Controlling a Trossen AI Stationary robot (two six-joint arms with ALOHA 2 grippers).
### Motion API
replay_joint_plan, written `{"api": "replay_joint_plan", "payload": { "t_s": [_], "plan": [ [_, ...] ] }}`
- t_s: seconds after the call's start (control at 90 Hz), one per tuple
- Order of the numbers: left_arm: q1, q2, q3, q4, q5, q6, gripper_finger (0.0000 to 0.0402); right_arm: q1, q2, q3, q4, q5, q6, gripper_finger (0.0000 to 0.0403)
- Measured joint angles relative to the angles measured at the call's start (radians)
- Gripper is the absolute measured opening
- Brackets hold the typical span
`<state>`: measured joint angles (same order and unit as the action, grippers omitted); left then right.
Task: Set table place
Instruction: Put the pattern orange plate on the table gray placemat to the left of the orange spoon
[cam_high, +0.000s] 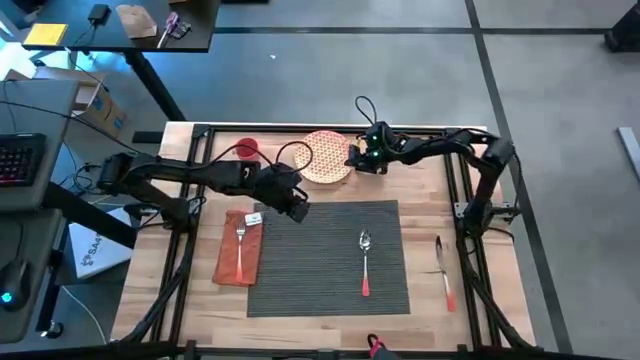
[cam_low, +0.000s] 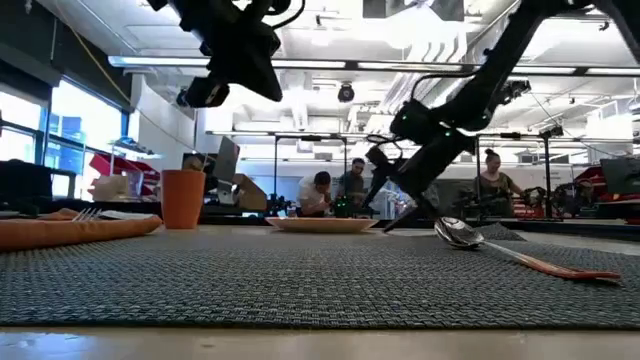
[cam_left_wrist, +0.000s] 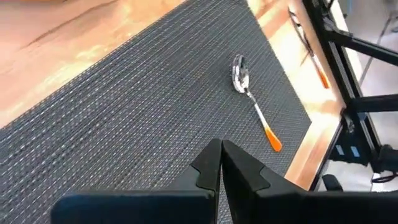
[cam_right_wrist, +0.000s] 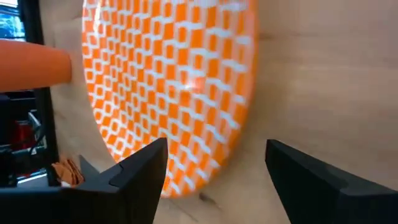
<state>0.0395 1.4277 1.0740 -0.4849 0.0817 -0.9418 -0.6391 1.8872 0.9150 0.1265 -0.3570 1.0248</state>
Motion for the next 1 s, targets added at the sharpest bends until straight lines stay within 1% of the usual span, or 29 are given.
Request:
{"api": "replay_joint_plan", "payload": {
  "t_s": [0.144,0.256,0.333,0.411,0.5,0.544,0.689,0.867,1.0],
  "plan": [
    [0.000,0.000,0.000,-0.006,0.006,-0.008,0.0000,0.007,0.049,0.090,-0.100,0.049,0.026,0.0233],
    [0.000,0.000,0.000,-0.011,0.005,-0.007,0.0000,0.008,0.071,0.136,-0.170,0.084,0.036,0.0200],
    [0.000,0.000,0.000,-0.013,0.004,0.002,0.0000,0.010,0.084,0.159,-0.209,0.097,0.048,0.0161],
    [0.000,0.000,0.000,-0.012,0.003,0.009,0.0000,0.013,0.096,0.181,-0.253,0.101,0.038,0.0107],
    [-0.001,-0.012,0.000,-0.018,-0.008,0.023,0.0000,0.011,0.103,0.193,-0.240,0.089,0.024,0.0037],
    [-0.001,-0.025,0.000,-0.018,-0.013,0.033,0.0000,0.011,0.101,0.195,-0.223,0.077,0.014,0.0020],
    [-0.002,-0.098,0.001,-0.022,-0.051,0.055,0.0000,-0.015,0.081,0.190,-0.245,-0.017,-0.024,0.0008],
    [-0.001,-0.210,0.001,-0.033,-0.129,0.082,0.0000,-0.038,-0.002,0.188,-0.272,-0.121,-0.105,0.0001],
    [-0.001,-0.283,0.001,-0.048,-0.148,0.081,0.0000,-0.027,-0.083,0.186,-0.323,-0.245,-0.175,0.0001]
  ]
}}
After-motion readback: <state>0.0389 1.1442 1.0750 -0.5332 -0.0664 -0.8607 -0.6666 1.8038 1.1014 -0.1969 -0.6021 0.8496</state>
